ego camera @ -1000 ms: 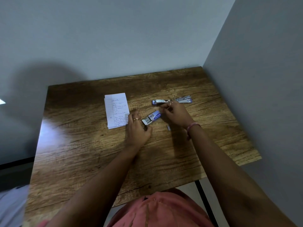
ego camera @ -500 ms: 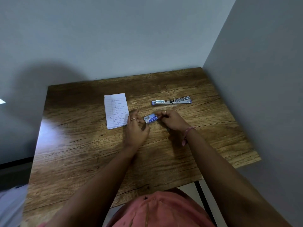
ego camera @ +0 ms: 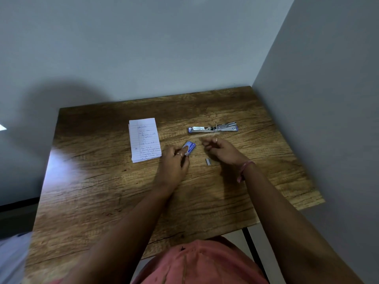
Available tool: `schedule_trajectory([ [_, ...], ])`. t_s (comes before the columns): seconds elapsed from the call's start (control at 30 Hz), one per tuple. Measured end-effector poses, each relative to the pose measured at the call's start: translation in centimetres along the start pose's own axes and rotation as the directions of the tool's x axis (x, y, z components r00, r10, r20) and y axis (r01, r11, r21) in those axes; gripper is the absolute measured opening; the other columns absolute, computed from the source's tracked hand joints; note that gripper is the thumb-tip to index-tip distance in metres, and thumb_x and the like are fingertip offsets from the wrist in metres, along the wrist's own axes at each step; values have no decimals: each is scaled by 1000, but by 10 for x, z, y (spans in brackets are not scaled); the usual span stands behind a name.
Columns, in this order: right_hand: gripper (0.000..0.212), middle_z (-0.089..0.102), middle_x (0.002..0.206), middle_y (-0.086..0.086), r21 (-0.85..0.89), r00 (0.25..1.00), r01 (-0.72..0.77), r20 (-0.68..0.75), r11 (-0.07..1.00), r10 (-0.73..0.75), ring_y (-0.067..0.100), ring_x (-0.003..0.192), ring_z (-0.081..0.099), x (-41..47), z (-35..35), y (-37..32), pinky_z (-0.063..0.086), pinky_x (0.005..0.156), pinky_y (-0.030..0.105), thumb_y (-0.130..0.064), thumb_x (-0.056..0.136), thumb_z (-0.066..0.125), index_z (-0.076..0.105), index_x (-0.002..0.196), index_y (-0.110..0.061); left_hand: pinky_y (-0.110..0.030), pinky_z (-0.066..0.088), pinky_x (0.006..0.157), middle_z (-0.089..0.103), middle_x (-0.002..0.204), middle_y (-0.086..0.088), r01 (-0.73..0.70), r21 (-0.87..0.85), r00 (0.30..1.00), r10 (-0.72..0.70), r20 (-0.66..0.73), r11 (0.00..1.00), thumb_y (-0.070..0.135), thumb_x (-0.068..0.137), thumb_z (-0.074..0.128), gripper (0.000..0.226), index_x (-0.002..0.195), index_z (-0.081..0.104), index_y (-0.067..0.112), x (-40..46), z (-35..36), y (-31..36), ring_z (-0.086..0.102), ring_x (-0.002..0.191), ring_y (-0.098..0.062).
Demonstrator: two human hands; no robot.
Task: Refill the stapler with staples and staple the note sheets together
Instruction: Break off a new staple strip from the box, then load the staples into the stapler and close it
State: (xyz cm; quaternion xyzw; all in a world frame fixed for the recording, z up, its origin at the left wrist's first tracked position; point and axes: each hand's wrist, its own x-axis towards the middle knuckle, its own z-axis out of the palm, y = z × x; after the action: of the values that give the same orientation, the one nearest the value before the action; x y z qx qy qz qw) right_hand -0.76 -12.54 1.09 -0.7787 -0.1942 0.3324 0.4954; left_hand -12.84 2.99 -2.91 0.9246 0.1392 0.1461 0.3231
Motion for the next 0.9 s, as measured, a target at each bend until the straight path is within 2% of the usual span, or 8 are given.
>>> schedule_trajectory([
  [0.1,41,56,113,1,-260,985,138,-62,956,-159,6,104,53,-19,-15,18,37,88,2,1,89,56,60,127,-15,-19,38,82,42,112,2,77,-13,997,-77,-8,997,26,95,53,37,128,53,9,2,1,1,48,95,-7],
  [0.17,37,55,118,-1,-365,971,198,-53,910,-233,6,111,50,-31,-18,30,32,95,4,-6,86,65,64,123,-16,-23,40,83,41,125,-5,182,-1,983,-182,-7,983,29,96,51,40,130,49,8,9,-1,4,52,101,-15],
  [0.3,46,48,127,-5,-450,964,222,-32,865,-264,7,123,41,-39,-10,41,34,104,21,-30,83,72,60,127,-25,-36,48,85,38,136,-11,346,61,937,-348,22,936,33,96,51,46,133,44,6,35,-9,12,57,105,-27],
  [0.43,44,50,123,-3,-466,940,247,-97,850,-327,9,120,44,-36,-5,42,39,103,28,-31,82,73,62,125,-26,-41,48,93,39,139,-15,367,74,928,-370,35,927,28,97,51,43,134,44,6,56,-14,8,56,111,-32],
  [0.6,38,49,122,-7,-460,944,234,-102,856,-313,8,119,44,-33,-5,45,42,100,29,-35,81,73,65,119,-30,-48,57,79,37,139,-15,386,-18,921,-384,64,922,24,97,51,44,138,42,11,70,-16,3,64,97,-37],
  [0.73,31,50,120,-8,-406,946,236,-113,883,-304,10,118,46,-31,-5,45,44,96,28,-33,80,74,66,109,-36,-41,48,90,38,134,-17,318,70,948,-319,-3,946,28,92,59,54,139,39,10,73,-12,7,54,111,-34],
  [0.8,29,51,119,-8,-400,946,238,-111,885,-305,7,116,47,-31,-6,45,42,94,20,-31,79,75,68,107,-33,-39,46,87,39,130,-16,193,111,981,-191,-31,975,29,89,64,57,136,41,7,75,-10,13,51,111,-32],
  [0.9,26,60,114,-8,-331,938,239,-165,913,-305,-2,110,52,-31,-8,45,39,90,8,-27,78,76,71,104,-24,-39,42,96,40,134,-15,41,153,998,-47,31,987,27,89,63,58,138,40,5,82,-2,24,46,121,-30],
])
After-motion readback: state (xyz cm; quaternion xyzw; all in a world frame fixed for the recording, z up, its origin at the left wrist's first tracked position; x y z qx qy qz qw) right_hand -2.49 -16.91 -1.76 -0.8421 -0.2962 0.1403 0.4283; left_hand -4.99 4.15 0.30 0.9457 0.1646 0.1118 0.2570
